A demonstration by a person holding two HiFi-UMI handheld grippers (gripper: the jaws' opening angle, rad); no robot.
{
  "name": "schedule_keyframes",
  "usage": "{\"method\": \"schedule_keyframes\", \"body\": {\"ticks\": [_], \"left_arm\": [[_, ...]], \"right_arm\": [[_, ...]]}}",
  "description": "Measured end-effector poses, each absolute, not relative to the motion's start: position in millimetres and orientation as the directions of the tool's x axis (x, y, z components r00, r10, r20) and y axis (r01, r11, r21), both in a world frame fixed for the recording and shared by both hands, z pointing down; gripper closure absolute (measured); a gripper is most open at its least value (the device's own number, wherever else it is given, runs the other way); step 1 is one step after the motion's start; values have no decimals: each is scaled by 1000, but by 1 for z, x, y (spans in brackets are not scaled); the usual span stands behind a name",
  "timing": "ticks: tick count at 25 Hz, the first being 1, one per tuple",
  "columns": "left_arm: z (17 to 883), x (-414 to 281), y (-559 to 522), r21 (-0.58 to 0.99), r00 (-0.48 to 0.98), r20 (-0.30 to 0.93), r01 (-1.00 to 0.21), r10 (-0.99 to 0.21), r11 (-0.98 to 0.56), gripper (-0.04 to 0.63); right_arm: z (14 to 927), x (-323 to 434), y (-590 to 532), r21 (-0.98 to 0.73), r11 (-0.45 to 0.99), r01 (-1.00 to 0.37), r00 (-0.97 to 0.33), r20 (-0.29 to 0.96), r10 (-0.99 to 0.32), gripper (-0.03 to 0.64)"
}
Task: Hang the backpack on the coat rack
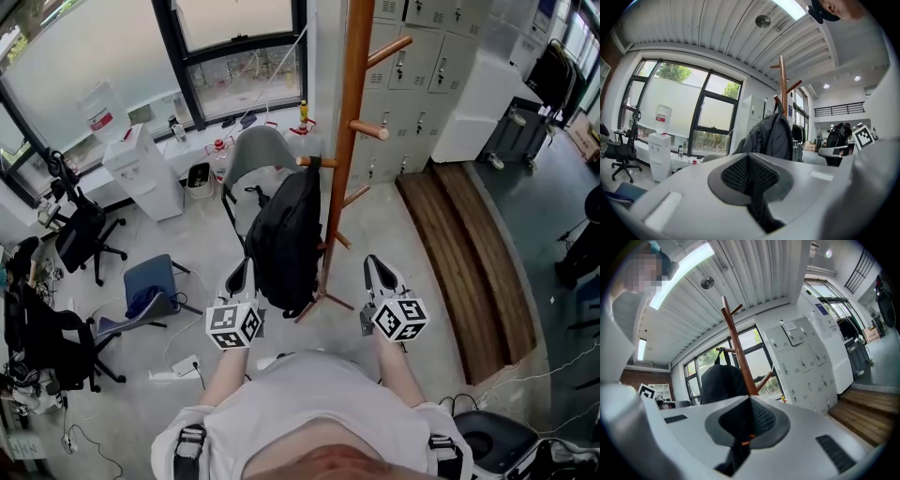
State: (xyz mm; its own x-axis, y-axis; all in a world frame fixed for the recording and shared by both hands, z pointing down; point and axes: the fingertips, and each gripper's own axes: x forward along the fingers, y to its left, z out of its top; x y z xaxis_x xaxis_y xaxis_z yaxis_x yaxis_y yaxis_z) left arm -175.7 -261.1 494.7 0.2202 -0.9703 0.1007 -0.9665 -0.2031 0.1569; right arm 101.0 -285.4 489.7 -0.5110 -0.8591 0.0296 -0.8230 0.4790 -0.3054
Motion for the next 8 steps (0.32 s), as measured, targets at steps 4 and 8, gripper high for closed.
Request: {"method": "schedule_keyframes", "body": {"ticks": [4,8], "left_arm": [[495,-174,-265,160,228,107,-965,-968,-209,586],[493,-173,-270,158,226,112,-966,-968,-207,586]], "right_arm": [[488,100,-289,-312,484,-818,-519,35,-854,607],[486,99,-293,-312,494,-812,-528,31,-849,607]]}}
